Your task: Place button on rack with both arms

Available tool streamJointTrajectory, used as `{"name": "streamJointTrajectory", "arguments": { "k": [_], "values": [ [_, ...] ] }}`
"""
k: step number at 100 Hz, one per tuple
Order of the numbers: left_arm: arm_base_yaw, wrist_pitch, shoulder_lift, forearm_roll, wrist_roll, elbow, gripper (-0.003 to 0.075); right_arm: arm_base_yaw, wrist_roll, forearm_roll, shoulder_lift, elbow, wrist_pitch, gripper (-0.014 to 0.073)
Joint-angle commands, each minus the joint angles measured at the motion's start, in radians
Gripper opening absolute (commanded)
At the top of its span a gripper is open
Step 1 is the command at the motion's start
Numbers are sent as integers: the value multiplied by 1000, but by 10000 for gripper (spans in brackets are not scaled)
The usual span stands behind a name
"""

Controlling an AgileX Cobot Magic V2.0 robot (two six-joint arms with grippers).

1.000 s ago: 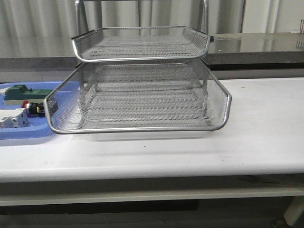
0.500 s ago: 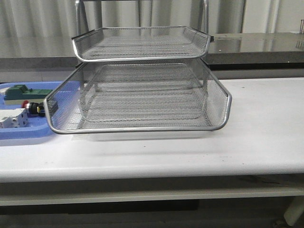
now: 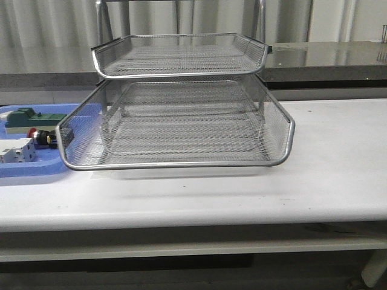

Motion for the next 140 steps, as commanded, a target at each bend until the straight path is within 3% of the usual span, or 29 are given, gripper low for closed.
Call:
{"name": "streamJointTrajectory", "arguments": {
  "k": [1,52,67,90,115,140],
  "values": [
    [0,-74,-34,1,-8,47,4,0,-1,-1,2,-31,-61,-68],
    [0,-149,-34,1,-8,43,4,0,-1,-1,2,-31,-61,-68],
    [0,-134,-20,-109,-8,3,4,0,-1,-1,2,-31,-61,-68],
    [0,58,121,-120,-8,-183,4,0,-1,-1,2,-31,-61,-68],
    [0,377,431,-104,6,-487,4,0,-1,-1,2,-31,-61,-68],
    [0,554,737,-73,63,-736,4,0,-1,-1,2,-31,-61,-68]
  ]
}}
